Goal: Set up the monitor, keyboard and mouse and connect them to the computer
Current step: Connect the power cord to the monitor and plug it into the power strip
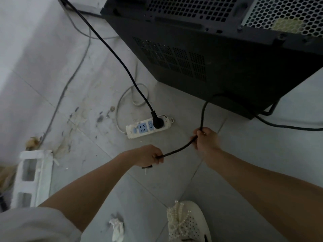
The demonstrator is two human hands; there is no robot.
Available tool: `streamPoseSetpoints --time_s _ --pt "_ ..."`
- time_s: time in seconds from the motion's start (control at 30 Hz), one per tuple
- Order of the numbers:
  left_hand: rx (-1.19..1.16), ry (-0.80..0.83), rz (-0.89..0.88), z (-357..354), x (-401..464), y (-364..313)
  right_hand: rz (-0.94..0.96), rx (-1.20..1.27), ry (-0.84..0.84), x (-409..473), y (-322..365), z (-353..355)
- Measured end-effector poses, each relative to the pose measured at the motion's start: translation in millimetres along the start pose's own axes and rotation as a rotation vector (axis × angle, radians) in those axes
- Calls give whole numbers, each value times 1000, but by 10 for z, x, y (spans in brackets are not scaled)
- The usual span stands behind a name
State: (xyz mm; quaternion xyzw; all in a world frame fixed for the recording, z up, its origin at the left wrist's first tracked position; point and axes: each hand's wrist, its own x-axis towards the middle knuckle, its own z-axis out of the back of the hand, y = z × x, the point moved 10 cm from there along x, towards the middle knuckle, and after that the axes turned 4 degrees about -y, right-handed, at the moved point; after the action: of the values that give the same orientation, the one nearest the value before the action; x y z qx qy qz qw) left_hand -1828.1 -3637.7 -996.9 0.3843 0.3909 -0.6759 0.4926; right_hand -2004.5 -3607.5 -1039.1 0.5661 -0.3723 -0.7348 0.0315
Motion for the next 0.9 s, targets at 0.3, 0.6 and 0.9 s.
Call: streamPoseSetpoints --time_s 0.3,0.6,0.9 --pt "336 -152 -25 211 -36 31 306 -1056 175 -301 -76 -124" --pt "27 -448 55 642 -136 197 843 -1565 306 -524 198 -479" --pt "-850 -550 106 886 -230 592 1299 -1308 54 -767 813 -718"
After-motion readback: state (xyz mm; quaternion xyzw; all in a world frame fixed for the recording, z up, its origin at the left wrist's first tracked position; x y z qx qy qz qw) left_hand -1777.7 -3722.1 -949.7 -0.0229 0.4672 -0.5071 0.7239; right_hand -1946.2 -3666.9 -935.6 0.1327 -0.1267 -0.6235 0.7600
